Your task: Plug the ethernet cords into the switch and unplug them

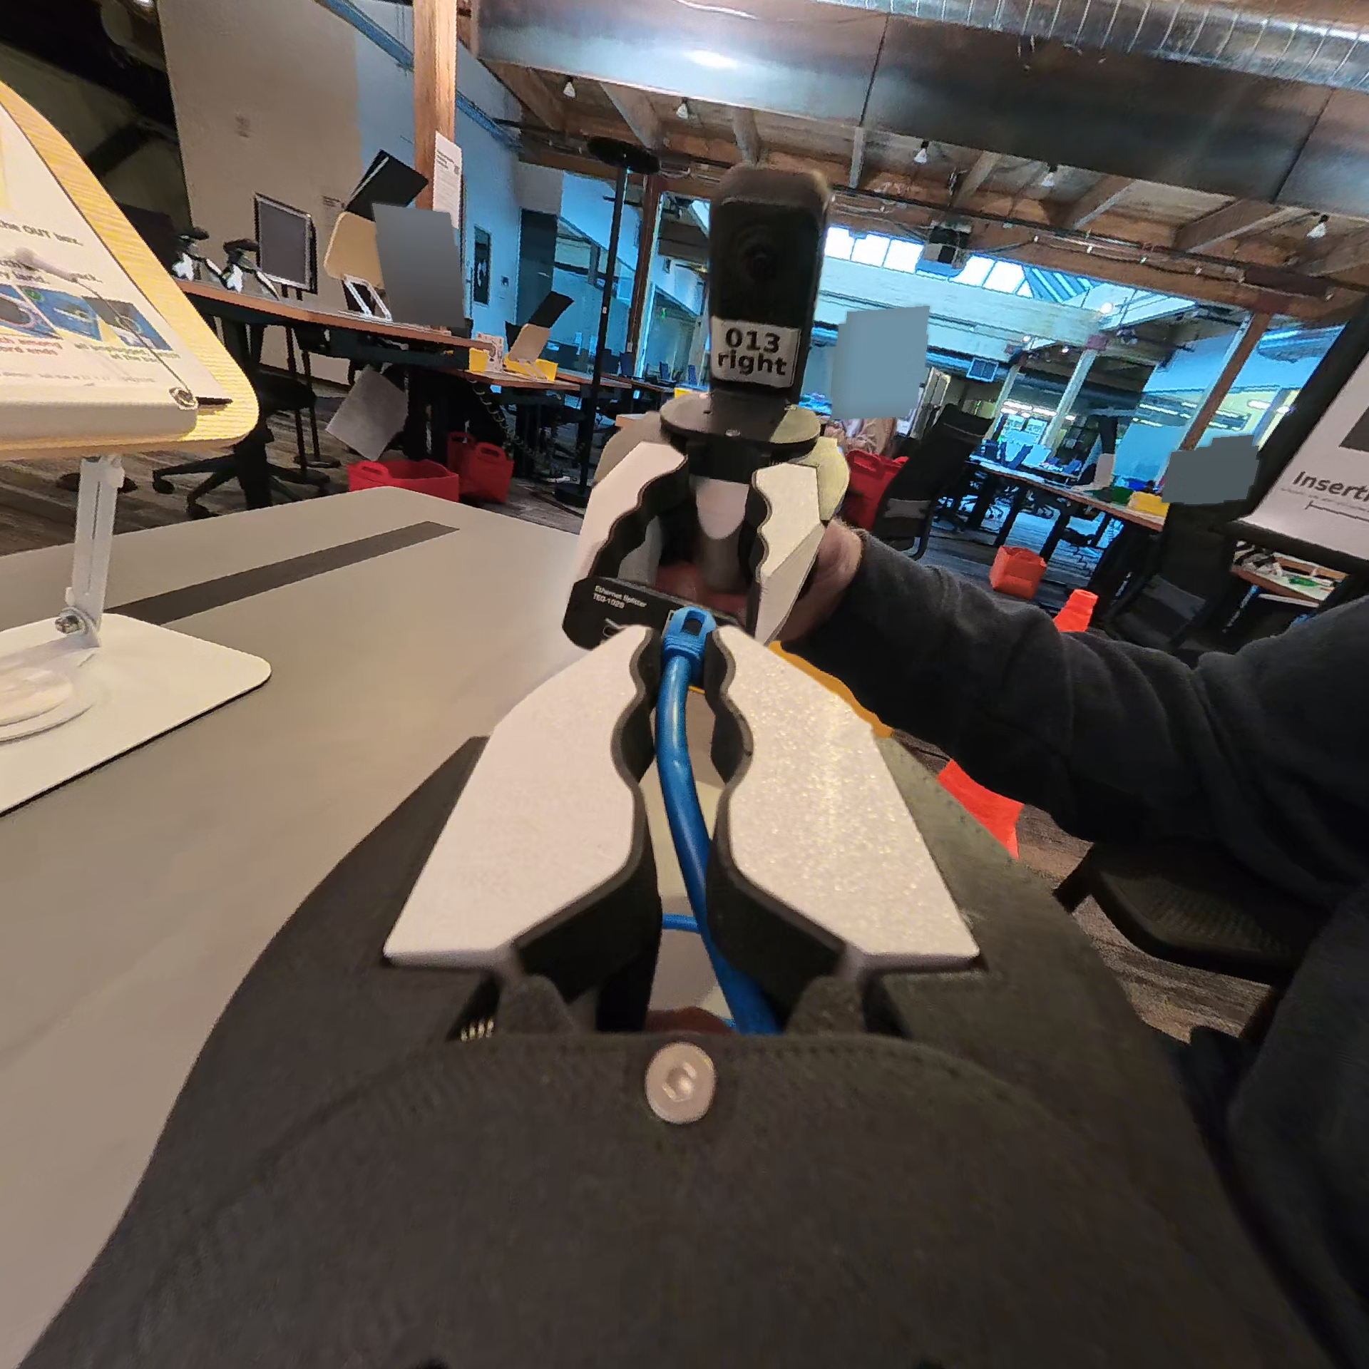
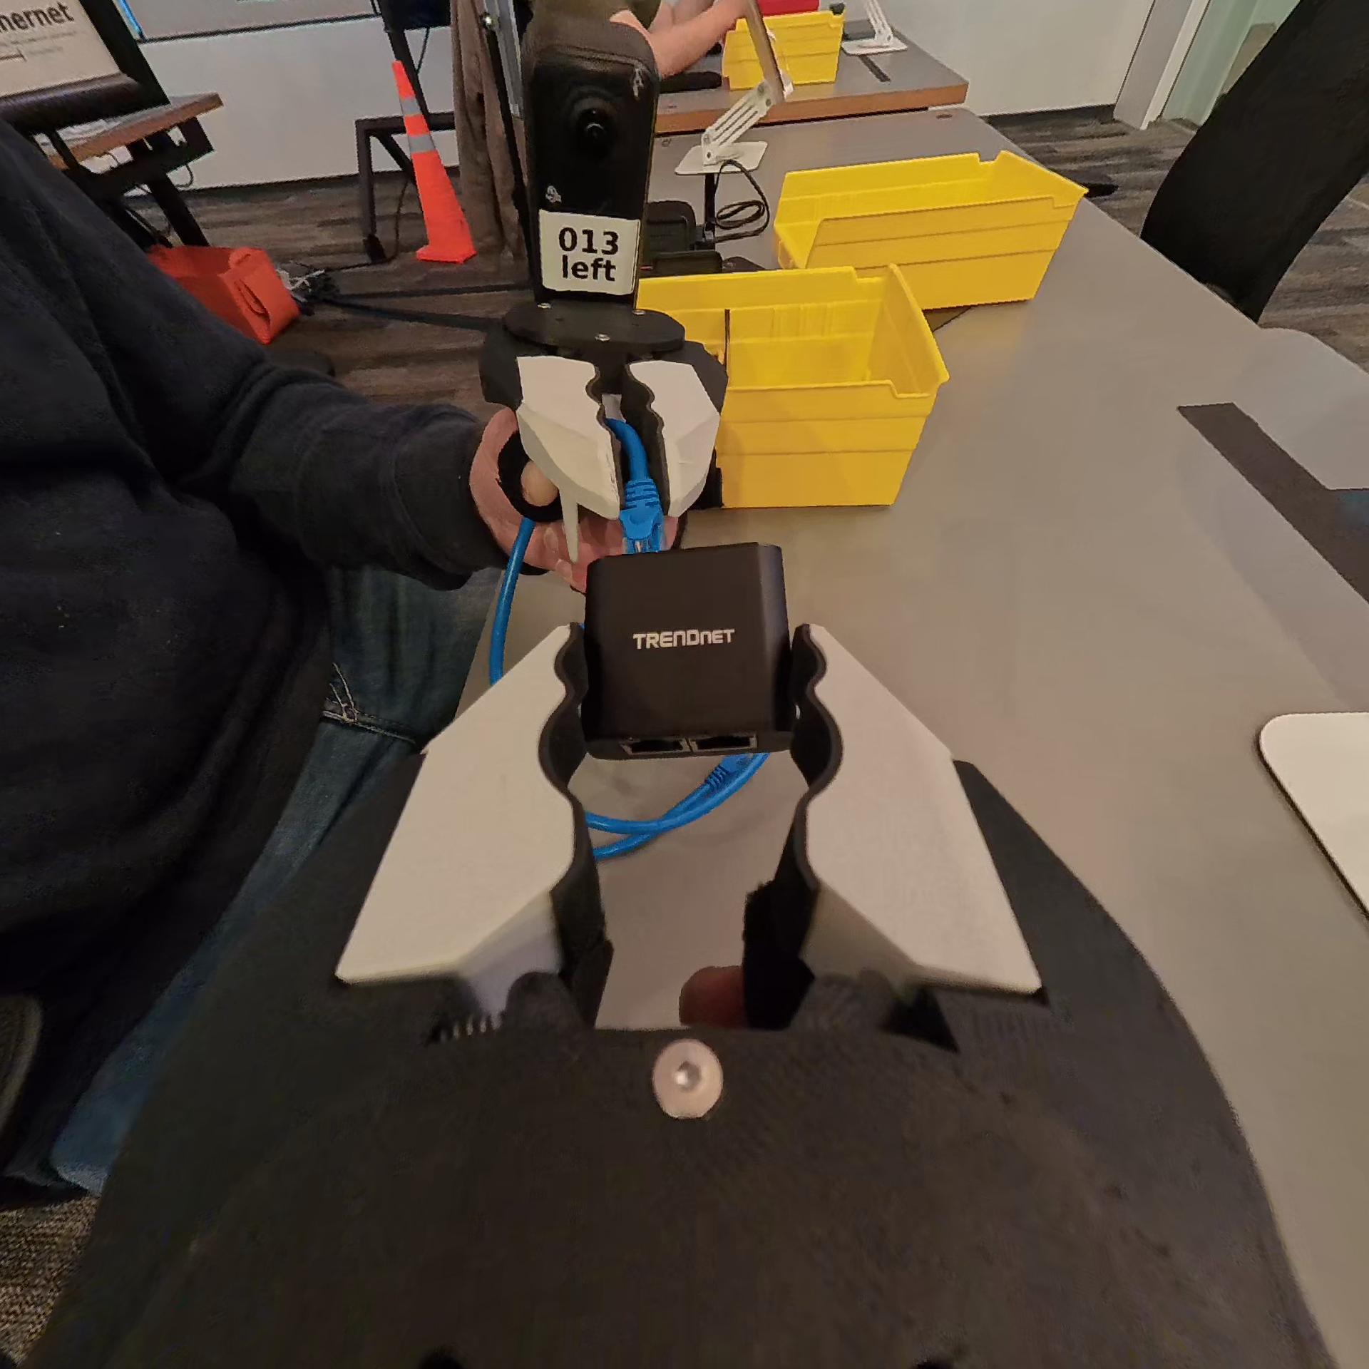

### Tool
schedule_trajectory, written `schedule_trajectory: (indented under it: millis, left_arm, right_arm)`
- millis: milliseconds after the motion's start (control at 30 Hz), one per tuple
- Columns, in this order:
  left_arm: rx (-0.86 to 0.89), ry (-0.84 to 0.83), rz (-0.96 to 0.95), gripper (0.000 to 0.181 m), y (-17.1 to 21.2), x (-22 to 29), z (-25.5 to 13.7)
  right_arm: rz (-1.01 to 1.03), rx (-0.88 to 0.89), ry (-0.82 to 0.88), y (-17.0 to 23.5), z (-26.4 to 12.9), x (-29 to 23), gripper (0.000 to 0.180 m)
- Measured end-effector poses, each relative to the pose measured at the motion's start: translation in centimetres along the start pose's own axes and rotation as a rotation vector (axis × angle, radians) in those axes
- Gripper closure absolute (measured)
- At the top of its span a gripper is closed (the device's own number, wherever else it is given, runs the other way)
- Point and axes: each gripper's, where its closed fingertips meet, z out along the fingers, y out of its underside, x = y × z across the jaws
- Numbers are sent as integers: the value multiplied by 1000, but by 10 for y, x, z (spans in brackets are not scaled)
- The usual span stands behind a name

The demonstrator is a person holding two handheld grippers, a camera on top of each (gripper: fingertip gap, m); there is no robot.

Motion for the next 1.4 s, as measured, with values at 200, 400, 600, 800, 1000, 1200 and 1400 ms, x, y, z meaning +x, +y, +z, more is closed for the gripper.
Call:
schedule_trajectory:
  millis: [200, 400, 600, 800, 1000, 1200, 1400]
  left_arm:
    - [2, -8, 11, 169, 1, -1, 0]
    - [-5, -34, 33, 169, 2, -3, 0]
    - [-36, -24, 45, 169, 5, -3, 0]
    - [-44, -18, 34, 169, 8, -3, 0]
    - [-50, -31, 40, 169, 8, -6, -1]
    - [-36, -55, 19, 169, 1, -14, -5]
    - [23, -106, 15, 170, -7, -20, -10]
  right_arm:
    - [23, -6, -2, 2, 2, 1, 126]
    - [38, -16, 2, 4, 5, 3, 126]
    - [45, -8, -5, 4, 4, 3, 126]
    - [37, -27, -1, 6, 6, 2, 127]
    - [33, -39, 18, 6, 6, 5, 126]
    - [92, -18, 52, 2, 7, 14, 123]
    - [164, -10, 132, 13, -2, 18, 108]
